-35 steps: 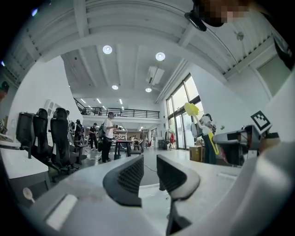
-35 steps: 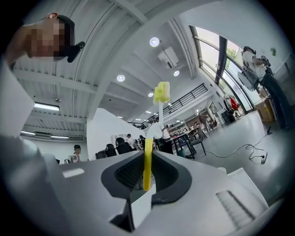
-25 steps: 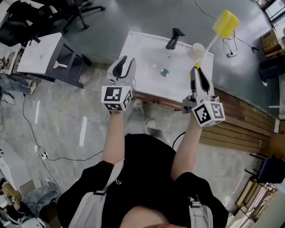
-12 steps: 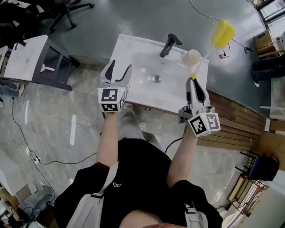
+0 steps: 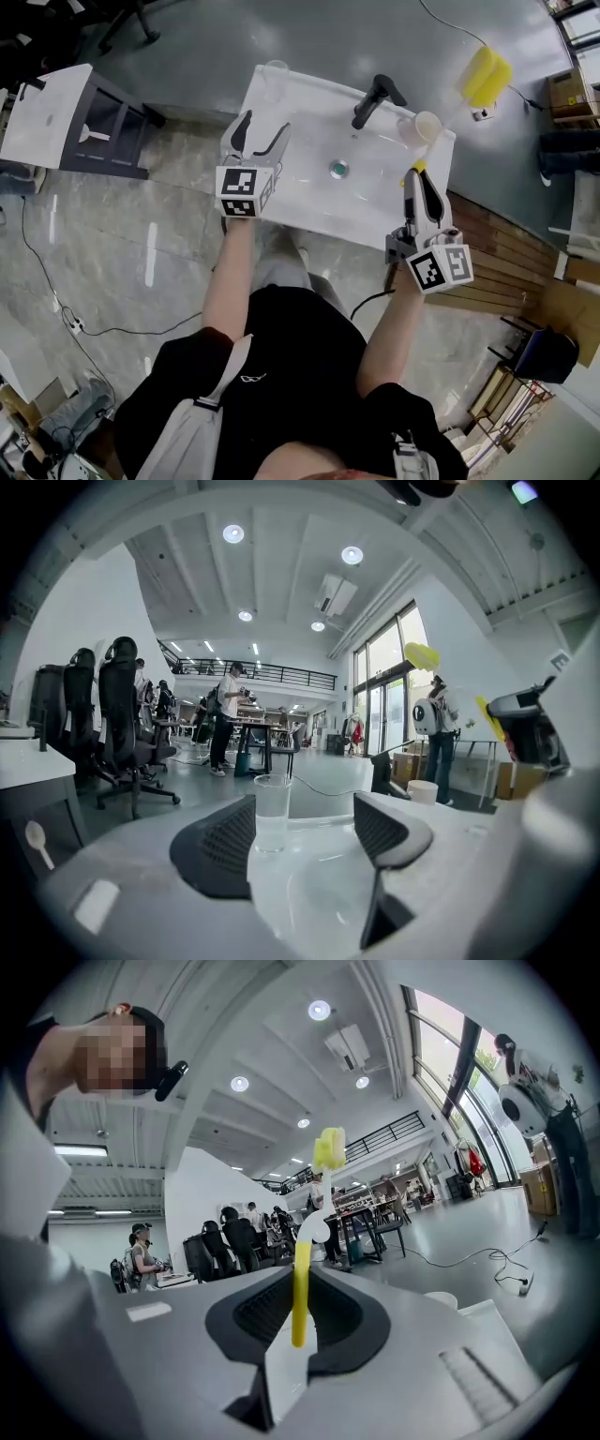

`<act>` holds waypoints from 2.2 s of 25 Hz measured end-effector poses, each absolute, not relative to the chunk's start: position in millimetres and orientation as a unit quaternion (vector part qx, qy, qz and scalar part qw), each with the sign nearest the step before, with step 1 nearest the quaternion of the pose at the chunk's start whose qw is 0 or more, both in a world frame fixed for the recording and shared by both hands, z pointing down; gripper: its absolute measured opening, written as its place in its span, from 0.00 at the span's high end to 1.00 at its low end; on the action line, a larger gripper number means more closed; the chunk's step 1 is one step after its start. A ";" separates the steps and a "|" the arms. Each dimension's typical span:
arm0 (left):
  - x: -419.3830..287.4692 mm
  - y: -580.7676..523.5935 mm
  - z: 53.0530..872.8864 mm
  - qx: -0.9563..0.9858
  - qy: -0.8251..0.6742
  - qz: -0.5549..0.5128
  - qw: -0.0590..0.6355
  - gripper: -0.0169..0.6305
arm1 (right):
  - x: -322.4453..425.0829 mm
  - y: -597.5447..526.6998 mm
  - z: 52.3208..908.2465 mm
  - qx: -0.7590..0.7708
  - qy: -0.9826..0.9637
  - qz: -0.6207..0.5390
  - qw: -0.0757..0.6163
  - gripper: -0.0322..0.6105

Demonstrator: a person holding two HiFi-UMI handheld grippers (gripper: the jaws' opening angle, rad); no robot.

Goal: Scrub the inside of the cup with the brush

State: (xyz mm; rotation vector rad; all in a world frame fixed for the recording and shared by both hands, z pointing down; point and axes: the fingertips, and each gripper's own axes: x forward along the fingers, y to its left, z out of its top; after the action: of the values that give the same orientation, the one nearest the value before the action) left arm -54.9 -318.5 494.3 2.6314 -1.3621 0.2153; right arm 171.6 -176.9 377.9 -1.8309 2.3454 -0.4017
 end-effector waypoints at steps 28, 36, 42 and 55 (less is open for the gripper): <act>-20.4 -438.8 542.6 0.912 -0.401 0.062 0.066 0.36 | 163.0 -240.4 413.9 -0.615 0.769 -0.171 0.038 0.87; -10.3 -455.5 551.0 0.923 -0.376 0.046 0.066 0.36 | 162.4 -248.1 420.2 -0.620 0.765 -0.173 0.026 0.87; -0.3 -461.7 550.6 0.937 -0.341 0.040 0.060 0.36 | 156.2 -254.8 425.7 -0.625 0.760 -0.179 0.022 0.87; 21.9 -455.6 556.3 0.960 -0.276 0.057 0.007 0.42 | 153.4 -253.6 436.0 -0.647 0.737 -0.193 0.023 0.87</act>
State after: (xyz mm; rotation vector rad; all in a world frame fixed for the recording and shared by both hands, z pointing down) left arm 21.9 -455.6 556.3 3.0007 -0.8616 0.1796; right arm 153.4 -253.6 436.0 -2.0038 2.2824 -0.5972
